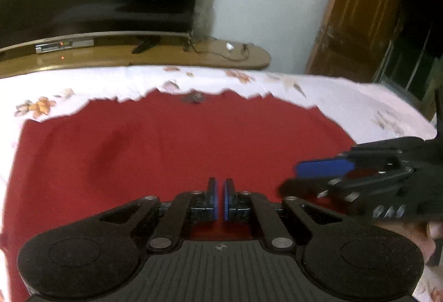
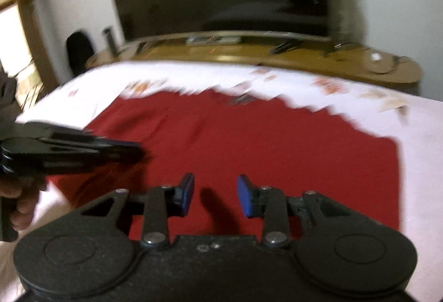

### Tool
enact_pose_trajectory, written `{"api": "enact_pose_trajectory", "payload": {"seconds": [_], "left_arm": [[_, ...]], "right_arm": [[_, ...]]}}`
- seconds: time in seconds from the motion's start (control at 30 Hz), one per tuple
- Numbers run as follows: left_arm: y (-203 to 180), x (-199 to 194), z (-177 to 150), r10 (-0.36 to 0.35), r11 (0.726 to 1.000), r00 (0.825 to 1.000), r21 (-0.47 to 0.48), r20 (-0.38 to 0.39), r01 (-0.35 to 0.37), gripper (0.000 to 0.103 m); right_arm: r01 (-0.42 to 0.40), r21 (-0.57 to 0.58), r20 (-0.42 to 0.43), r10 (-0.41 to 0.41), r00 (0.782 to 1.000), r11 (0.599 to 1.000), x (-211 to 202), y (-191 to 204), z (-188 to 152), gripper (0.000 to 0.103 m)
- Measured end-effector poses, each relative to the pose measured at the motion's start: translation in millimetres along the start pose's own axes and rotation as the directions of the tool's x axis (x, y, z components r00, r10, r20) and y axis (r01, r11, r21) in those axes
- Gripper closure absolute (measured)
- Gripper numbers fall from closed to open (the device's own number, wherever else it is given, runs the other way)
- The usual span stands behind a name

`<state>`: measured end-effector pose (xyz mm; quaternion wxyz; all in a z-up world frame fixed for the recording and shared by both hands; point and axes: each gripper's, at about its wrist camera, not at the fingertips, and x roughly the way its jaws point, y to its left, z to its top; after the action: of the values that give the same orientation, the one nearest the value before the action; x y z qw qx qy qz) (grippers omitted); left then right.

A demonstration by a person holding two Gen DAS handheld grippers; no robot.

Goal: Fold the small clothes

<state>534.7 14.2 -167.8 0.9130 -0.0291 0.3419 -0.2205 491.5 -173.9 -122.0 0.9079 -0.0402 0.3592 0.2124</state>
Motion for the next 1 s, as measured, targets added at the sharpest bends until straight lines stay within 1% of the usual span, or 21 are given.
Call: {"api": "enact_pose_trajectory", "payload": {"seconds": [0.07,0.1,0.13,0.17,0.27,0.33,0.4,0.5,0.57,0.63,0.67,0.7,0.73,0.8,0.83,0.93,1.0], "left_arm": [[-5.2,4.4,-7.2,0.036,0.999,0.999,0.023,-0.021,-0.036,0.101],[-6.4,2.5,-12.1,0.057,0.997,0.998,0.045,-0.015,-0.057,0.101],[-6.2,-1.4,-17.2,0.081,0.995,0.997,0.067,-0.005,-0.080,0.101],[-8.1,-10.4,-19.7,0.096,0.993,0.995,0.073,-0.002,-0.096,0.101],[3.8,-27.9,-27.8,0.125,0.990,0.992,0.067,0.004,-0.125,0.101],[16.1,-39.4,-35.1,0.132,0.990,0.991,0.040,0.011,-0.133,0.101],[31.8,-50.2,-41.5,0.145,0.989,0.989,0.010,0.022,-0.145,0.102],[53.5,-66.1,-51.3,0.170,0.985,0.985,-0.039,0.038,-0.169,0.102],[66.1,-73.3,-56.5,0.165,0.983,0.985,-0.087,0.043,-0.161,0.102],[68.9,-73.5,-54.6,0.172,0.979,0.985,-0.118,0.030,-0.167,0.102],[63.1,-72.9,-49.4,0.194,0.974,0.981,-0.119,0.022,-0.190,0.101],[55.1,-75.1,-44.9,0.208,0.972,0.977,-0.115,0.035,-0.203,0.101],[45.9,-75.2,-39.5,0.202,0.975,0.978,-0.106,0.059,-0.195,0.101],[26.1,-68.7,-31.2,0.163,0.984,0.984,-0.086,0.076,-0.156,0.101],[15.7,-61.7,-28.0,0.141,0.988,0.988,-0.070,0.069,-0.136,0.101],[-13.3,-42.3,-26.8,0.073,0.997,0.996,-0.037,0.052,-0.071,0.101],[-27.3,-30.3,-30.7,0.044,0.999,0.999,-0.025,0.019,-0.044,0.101]], "right_arm": [[-0.011,-0.012,-0.023,0.011,1.000,1.000,8.6,12.1,-5.6,0.068],[-0.009,-0.021,-0.044,0.008,0.999,1.000,12.2,15.0,-9.5,0.068],[0.005,-0.038,-0.063,-0.007,0.998,0.999,14.7,18.3,-13.8,0.068],[0.018,-0.066,-0.064,-0.022,0.998,0.998,14.6,19.4,-18.1,0.068],[0.050,-0.081,-0.071,-0.056,0.996,0.995,2.8,12.3,-25.0,0.068],[0.093,-0.078,-0.078,-0.099,0.992,0.993,-6.4,-2.4,-28.7,0.068],[0.136,-0.051,-0.080,-0.140,0.987,0.989,-22.0,-19.3,-36.7,0.068],[0.173,-0.002,-0.080,-0.173,0.982,0.985,-39.3,-50.5,-47.4,0.069],[0.199,0.029,-0.079,-0.196,0.977,0.980,-50.6,-65.4,-55.8,0.069],[0.203,0.054,-0.076,-0.199,0.977,0.978,-57.4,-71.7,-62.2,0.069],[0.211,0.049,-0.079,-0.206,0.975,0.976,-57.4,-69.5,-63.1,0.069],[0.229,0.043,-0.085,-0.225,0.971,0.973,-56.4,-64.0,-60.2,0.069],[0.236,0.046,-0.077,-0.232,0.970,0.971,-58.4,-57.0,-56.1,0.067],[0.199,0.045,-0.020,-0.198,0.980,0.979,-64.0,-38.8,-47.0,0.066],[0.178,0.039,-0.007,-0.177,0.984,0.983,-60.9,-26.7,-42.4,0.066],[0.110,0.027,-0.010,-0.109,0.994,0.994,-41.9,3.7,-34.6,0.068],[0.072,0.009,-0.015,-0.071,0.997,0.997,-29.2,23.2,-34.0,0.069]]}}
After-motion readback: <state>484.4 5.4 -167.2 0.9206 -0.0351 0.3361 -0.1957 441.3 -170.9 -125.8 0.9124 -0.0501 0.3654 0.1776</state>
